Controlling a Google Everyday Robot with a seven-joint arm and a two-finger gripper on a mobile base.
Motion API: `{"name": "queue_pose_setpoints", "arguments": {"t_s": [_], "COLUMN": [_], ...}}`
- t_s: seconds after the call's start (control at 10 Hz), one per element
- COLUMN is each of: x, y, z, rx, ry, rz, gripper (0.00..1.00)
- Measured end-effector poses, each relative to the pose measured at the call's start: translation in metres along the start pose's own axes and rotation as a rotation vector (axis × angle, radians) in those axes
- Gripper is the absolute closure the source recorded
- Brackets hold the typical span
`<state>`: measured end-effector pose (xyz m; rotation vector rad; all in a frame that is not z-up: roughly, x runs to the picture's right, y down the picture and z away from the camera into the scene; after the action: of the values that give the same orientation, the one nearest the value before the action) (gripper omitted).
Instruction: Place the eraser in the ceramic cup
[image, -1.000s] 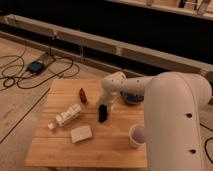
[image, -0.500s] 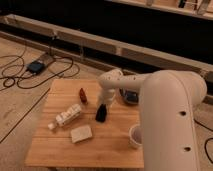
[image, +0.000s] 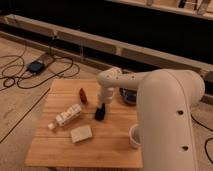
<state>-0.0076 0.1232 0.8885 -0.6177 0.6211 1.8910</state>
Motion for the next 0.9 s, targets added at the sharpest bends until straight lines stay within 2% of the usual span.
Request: {"name": "queue_pose_setpoints", "arguments": {"t_s": [0.4, 0.9], "x": [-0.002, -0.002], "y": [0.002, 0.005], "z": [-0.009, -0.041], "rx": [-0.004, -0.036], "ry": [-0.014, -0.045], "rz": [-0.009, -0.029], "gripper": [1.0, 1.0]}}
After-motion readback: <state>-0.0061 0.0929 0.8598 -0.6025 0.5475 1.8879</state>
